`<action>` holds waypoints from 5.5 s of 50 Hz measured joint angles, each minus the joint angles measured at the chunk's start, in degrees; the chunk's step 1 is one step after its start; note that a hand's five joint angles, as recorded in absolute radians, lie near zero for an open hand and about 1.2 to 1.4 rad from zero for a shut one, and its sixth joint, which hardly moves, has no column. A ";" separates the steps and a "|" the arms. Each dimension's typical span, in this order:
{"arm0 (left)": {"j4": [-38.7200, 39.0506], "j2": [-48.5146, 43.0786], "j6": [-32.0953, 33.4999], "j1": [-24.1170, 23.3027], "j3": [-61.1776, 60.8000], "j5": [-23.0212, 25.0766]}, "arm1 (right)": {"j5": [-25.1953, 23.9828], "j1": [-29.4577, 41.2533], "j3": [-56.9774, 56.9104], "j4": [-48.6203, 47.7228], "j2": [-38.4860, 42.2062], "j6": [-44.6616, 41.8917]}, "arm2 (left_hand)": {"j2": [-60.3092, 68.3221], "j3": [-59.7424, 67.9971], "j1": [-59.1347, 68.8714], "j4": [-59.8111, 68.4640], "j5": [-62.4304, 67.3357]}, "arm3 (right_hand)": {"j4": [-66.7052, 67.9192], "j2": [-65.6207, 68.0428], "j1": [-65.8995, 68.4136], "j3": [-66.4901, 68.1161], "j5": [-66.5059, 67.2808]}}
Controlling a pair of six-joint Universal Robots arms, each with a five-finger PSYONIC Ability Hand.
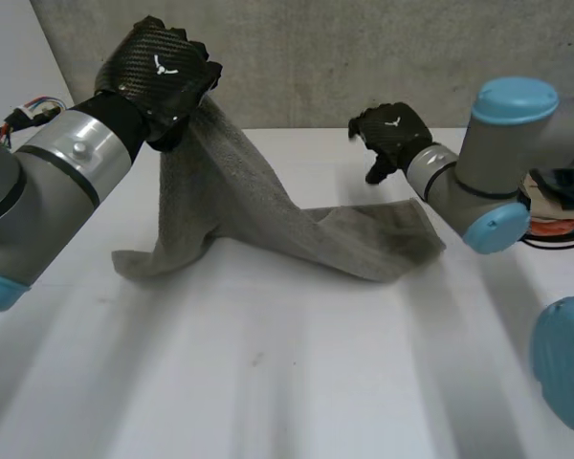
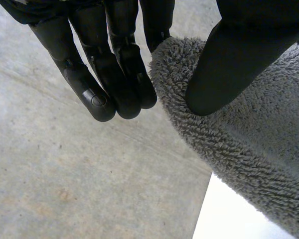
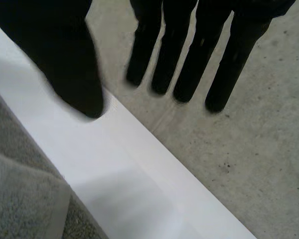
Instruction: Fold the laundry.
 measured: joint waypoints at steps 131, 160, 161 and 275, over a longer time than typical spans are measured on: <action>-10.85 -10.87 -12.06 -2.39 -10.08 -15.69 | 3.90 -14.09 56.72 -8.83 -25.50 -22.90 | -56.31 -55.67 -56.36 -56.81 -53.33 | 25.45 26.62 23.43 26.63 25.43; -21.50 -35.56 6.69 5.76 17.80 -3.95 | 3.78 -14.15 60.11 -11.56 -26.18 -21.14 | -42.54 -41.99 -41.49 -43.03 -40.86 | 25.46 26.62 23.43 26.63 25.89; -21.51 -36.27 6.74 5.49 18.44 -4.52 | 3.77 -14.15 60.14 -11.57 -26.19 -21.14 | -42.54 -41.99 -41.49 -43.03 -40.86 | 25.46 26.62 23.43 26.63 25.89; -28.15 -4.15 7.50 30.75 -25.23 -0.86 | 2.71 -23.15 62.09 24.70 -37.41 -42.70 | 0.03 0.15 -1.25 -0.02 0.39 | 25.62 26.62 24.34 26.94 26.88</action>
